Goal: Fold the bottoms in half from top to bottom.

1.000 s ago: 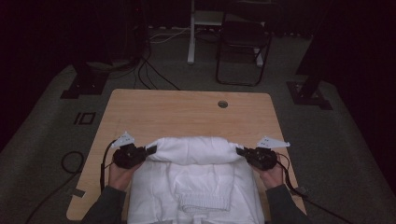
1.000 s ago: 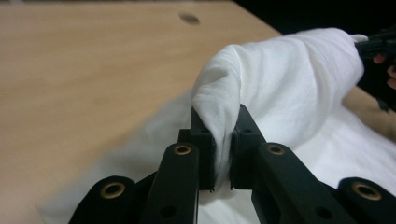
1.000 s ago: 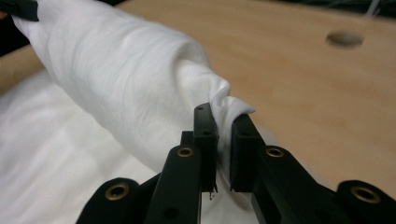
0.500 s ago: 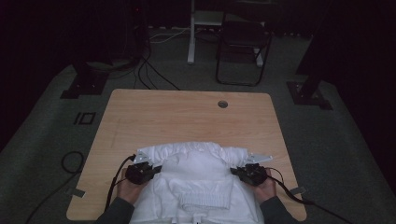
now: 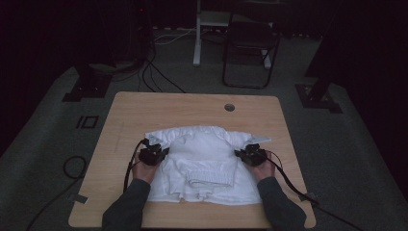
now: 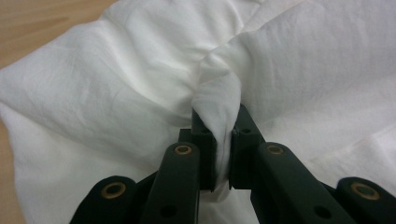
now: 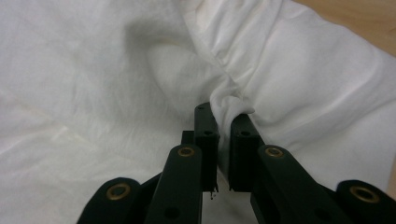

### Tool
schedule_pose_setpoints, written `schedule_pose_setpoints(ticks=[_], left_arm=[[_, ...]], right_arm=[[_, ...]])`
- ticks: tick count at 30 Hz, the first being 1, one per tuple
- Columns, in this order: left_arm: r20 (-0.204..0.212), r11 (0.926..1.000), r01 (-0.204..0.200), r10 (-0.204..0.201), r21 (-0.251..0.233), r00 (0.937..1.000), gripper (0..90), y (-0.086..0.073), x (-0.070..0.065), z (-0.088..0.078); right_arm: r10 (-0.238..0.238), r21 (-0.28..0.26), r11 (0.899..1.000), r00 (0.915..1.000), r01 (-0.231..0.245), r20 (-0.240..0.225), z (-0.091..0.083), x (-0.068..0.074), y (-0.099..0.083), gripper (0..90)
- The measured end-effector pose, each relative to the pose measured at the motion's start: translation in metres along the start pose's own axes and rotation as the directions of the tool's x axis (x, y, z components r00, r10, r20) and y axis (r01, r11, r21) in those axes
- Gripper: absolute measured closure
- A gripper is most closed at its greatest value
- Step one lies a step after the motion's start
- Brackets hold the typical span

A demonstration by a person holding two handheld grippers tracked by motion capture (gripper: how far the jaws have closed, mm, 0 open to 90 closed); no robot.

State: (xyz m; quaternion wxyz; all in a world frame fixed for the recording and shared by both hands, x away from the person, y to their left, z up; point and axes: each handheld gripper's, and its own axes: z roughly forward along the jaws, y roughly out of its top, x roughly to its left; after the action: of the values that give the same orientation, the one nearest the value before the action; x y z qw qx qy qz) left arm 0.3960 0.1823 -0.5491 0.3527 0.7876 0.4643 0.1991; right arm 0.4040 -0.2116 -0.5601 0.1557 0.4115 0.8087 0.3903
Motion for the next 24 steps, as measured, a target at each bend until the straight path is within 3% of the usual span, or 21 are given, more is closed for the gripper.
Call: schedule_pose_setpoints(ticks=[8,12,15,18,20,24], left_arm=[[-0.021,0.9956,0.093,-0.093,-0.012,0.9955,84.0,0.02,0.015,0.022],[-0.011,0.9928,0.116,-0.116,-0.031,0.9932,84.2,0.017,0.017,0.022],[0.008,0.989,0.145,-0.145,-0.031,0.9894,84.3,0.017,0.019,0.02],[0.036,0.9876,0.143,-0.141,-0.065,0.9894,84.8,0.016,0.02,0.009],[0.059,0.9845,0.142,-0.136,-0.103,0.9889,85.0,0.015,0.021,-0.004],[0.116,0.9703,0.116,-0.093,-0.212,0.9889,85.1,0.024,0.017,-0.046]], right_arm=[[0.083,-0.022,0.996,0.995,-0.082,0.055,0.022,-0.015,0.02,84.3],[0.133,-0.031,0.991,0.9906,-0.132,0.032,0.024,-0.019,0.021,84.3],[0.137,-0.042,0.99,0.9899,-0.136,0.035,0.023,-0.018,0.019,84.4],[0.124,-0.054,0.991,0.9923,-0.123,0.007,0.019,-0.019,0.019,84.6],[0.142,-0.095,0.985,0.9895,-0.144,-0.027,0.01,-0.023,0.018,84.7],[0.155,-0.216,0.961,0.9837,-0.171,-0.092,-0.026,-0.028,0.023,85.0]])
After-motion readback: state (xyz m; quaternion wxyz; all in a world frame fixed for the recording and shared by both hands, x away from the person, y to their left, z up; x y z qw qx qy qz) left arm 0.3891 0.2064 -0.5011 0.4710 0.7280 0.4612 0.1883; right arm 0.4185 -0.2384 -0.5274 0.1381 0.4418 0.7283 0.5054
